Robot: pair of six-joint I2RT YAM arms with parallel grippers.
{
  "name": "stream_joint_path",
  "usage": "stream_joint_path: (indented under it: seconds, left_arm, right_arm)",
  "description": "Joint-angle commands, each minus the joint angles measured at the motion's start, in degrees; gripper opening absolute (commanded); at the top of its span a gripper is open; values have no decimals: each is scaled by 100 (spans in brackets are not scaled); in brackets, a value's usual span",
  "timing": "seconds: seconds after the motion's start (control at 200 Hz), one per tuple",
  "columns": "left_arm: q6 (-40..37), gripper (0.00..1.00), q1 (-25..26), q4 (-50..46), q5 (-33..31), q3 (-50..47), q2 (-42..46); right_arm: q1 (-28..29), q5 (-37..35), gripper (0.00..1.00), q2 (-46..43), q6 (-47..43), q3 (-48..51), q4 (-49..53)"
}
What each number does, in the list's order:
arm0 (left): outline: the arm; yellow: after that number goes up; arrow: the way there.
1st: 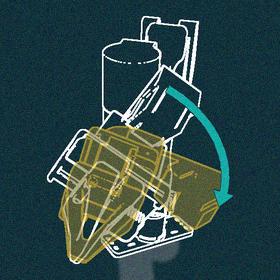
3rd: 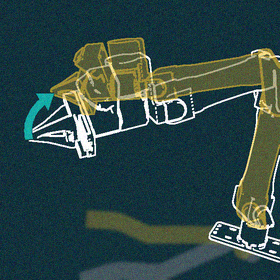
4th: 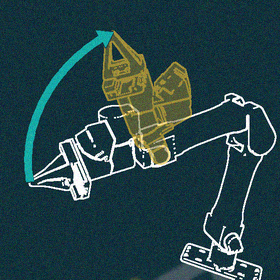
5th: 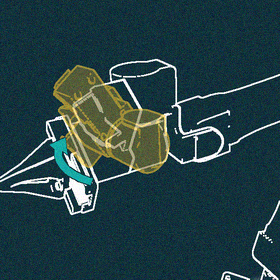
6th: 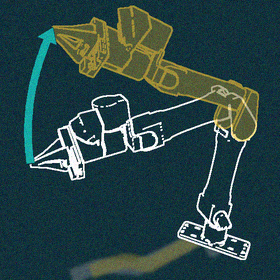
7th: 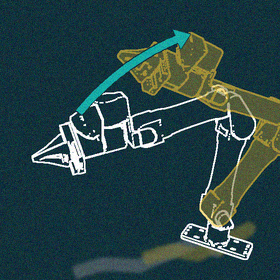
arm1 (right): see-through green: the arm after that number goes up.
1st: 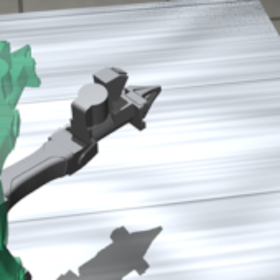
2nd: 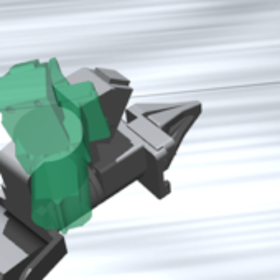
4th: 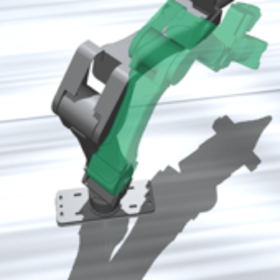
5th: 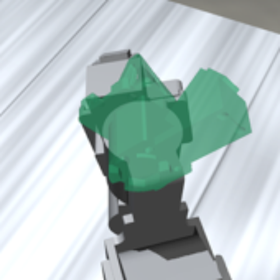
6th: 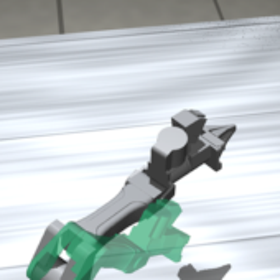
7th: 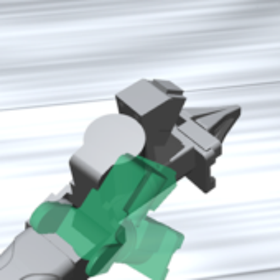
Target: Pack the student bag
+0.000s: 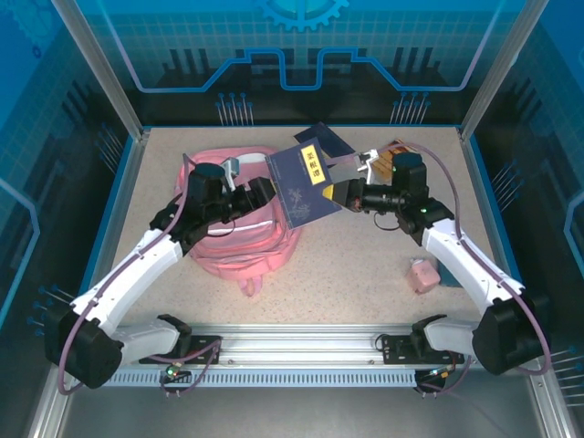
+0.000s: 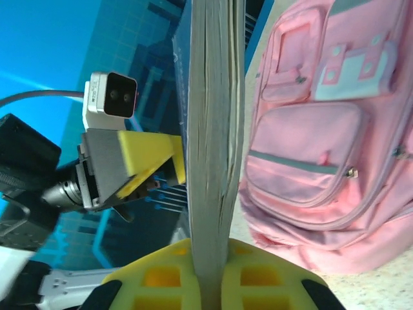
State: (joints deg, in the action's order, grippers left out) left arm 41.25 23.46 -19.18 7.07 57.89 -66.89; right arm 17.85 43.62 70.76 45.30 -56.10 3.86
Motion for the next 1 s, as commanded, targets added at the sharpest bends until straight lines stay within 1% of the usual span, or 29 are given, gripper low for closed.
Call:
stream_joint_path:
  seconds: [0.0, 0.08, 0.2, 0.26, 0.455, 0.62, 0.75, 0.825, 0.995]
  left_arm:
    - [-1685, 84, -46, -2146, -1371, 306, 1]
    - [-2215, 85, -37, -2578, -1364, 311, -141]
    - [-2542, 87, -15, -3020, -1584, 359, -407]
    - [-2682, 88, 0, -3049, -1688, 346, -478]
    - [-3167, 88, 67, -2846, -1568, 334, -697]
    - [-3455, 86, 240, -2805, -1674, 458, -1155]
    - [-3530, 84, 372, -2644, -1469, 588, -1563]
    - [-3663, 83, 484, -2694, -1497, 712, -1798]
    - [-3866, 76, 549, -2847, -1632, 918, -2220]
  right_arm:
    - [-179, -41, 0, -200, -1719, -467, 1130]
    - [-227, -155, 0, -136, -2219, -655, 1680]
    - [-284, -274, 0, -50, -2529, -729, 1973]
    - [-314, -290, 0, -17, -2568, -720, 2004]
    - [-351, -533, 0, 84, -2631, -658, 2141]
    - [-362, -778, 0, 204, -2631, -623, 2289]
    - [-368, -913, 0, 288, -2599, -615, 2373]
    - [-372, -933, 0, 305, -2542, -609, 2383]
    - [-376, -999, 0, 298, -2526, -587, 2440]
